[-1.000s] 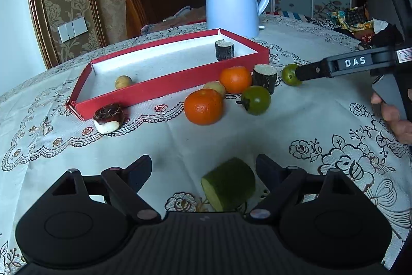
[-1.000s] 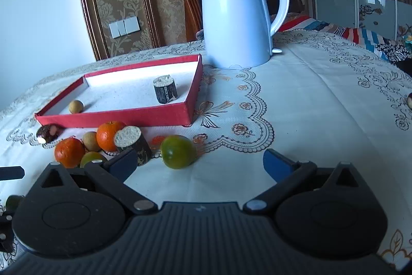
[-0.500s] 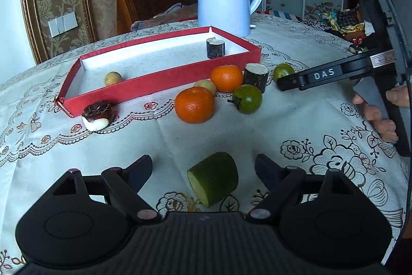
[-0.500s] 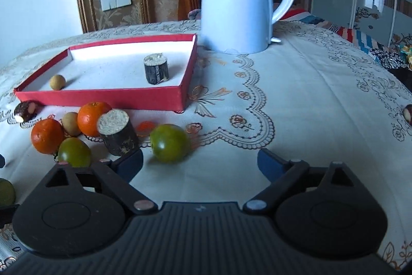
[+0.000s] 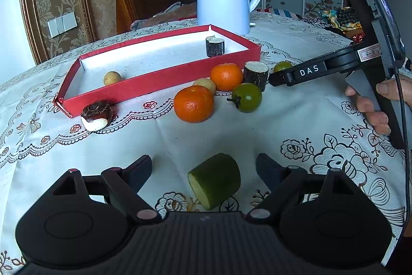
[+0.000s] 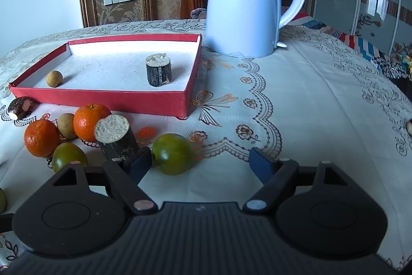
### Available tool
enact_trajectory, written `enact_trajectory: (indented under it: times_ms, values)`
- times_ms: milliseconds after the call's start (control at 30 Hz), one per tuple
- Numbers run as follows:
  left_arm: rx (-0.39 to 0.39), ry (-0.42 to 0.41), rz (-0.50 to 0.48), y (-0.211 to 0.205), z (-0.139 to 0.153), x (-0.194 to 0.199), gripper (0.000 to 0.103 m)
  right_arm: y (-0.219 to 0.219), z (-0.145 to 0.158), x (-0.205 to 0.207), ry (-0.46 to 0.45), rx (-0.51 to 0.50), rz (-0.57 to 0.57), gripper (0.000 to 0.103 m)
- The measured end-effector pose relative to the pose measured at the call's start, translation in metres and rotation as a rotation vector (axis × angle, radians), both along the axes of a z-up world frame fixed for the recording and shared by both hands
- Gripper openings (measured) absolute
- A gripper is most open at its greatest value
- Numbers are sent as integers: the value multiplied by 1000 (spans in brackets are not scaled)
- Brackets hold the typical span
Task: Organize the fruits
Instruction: 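Close the left gripper on the green cucumber chunk while the right grasps a green round fruit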
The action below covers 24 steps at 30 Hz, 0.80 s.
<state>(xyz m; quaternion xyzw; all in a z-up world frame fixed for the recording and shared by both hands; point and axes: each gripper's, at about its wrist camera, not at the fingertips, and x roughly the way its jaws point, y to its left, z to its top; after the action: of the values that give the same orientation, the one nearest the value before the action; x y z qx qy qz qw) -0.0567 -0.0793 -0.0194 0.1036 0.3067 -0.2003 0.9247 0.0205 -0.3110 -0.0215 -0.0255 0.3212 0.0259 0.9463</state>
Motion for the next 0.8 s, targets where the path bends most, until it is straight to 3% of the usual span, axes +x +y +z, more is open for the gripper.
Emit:
enact_trajectory:
  times_ms: [367,533,800]
  values:
    - [4,-2,5,0,-1,0,90,9,2,3,-15,-37,42,57]
    - [26,-28,9,-3,0,-3,90,13,2,1,-21,-40,76,42]
    - [63,-59,11,-8,1,-8,90,14,2,0,-23,-37,81,42]
